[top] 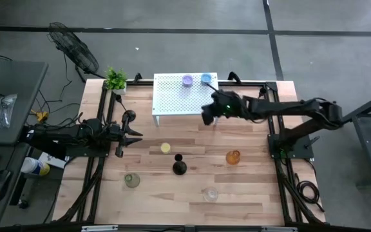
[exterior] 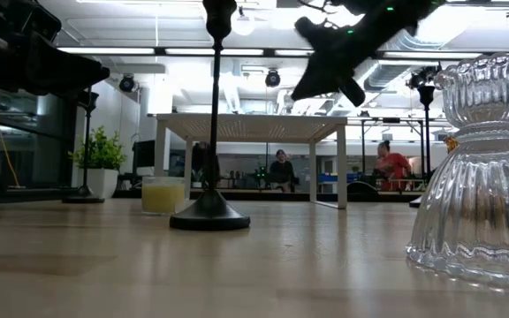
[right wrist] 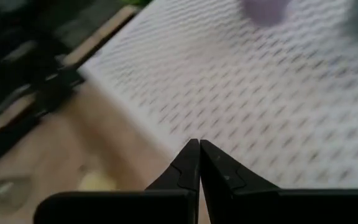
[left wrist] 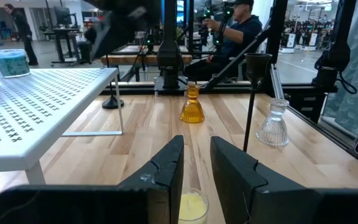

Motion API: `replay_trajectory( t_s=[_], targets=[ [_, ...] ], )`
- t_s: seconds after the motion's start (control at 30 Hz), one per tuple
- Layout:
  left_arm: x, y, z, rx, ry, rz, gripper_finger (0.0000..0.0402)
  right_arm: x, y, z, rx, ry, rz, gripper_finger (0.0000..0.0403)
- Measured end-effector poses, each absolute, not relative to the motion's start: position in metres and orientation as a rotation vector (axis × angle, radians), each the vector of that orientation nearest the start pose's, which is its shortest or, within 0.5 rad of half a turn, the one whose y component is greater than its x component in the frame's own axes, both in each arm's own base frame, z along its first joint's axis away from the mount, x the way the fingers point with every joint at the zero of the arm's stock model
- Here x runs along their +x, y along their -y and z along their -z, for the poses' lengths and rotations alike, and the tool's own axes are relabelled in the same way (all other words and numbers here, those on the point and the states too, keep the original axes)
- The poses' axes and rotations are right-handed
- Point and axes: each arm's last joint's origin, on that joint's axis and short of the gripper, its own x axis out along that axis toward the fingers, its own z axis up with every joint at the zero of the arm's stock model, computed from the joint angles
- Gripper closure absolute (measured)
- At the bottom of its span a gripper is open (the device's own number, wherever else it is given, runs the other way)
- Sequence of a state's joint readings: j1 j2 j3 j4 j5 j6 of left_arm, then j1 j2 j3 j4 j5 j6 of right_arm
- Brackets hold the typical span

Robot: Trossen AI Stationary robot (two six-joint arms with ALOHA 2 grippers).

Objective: Pick & Place candle stick holders
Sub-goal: Put the yellow scented candle on the shelf

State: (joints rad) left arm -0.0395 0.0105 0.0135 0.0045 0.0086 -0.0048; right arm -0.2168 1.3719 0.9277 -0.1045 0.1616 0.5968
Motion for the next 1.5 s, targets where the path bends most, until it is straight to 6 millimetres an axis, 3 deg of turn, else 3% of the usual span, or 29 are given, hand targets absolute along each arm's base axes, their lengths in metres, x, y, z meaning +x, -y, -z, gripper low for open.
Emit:
replay_trajectory(
  t_s=[0.33,0.8,1.17,1.5],
  targets=[
    [0.097,0.004,-0.168,-0.005,0.007,0.048,0.0325,0.231,0.024,-0.222,0.448,-0.367,0.228,0.04],
    [0.097,0.004,-0.168,-0.005,0.008,0.048,0.0325,0.159,-0.005,-0.185,0.399,-0.25,0.057,0.04],
    [0.097,0.004,-0.168,-0.005,0.008,0.048,0.0325,0.128,-0.01,-0.156,0.379,-0.126,-0.007,0.0401],
    [0.097,0.004,-0.168,-0.005,0.008,0.048,0.0325,0.118,-0.01,-0.164,0.257,-0.051,-0.06,0.0401]
  ],
)
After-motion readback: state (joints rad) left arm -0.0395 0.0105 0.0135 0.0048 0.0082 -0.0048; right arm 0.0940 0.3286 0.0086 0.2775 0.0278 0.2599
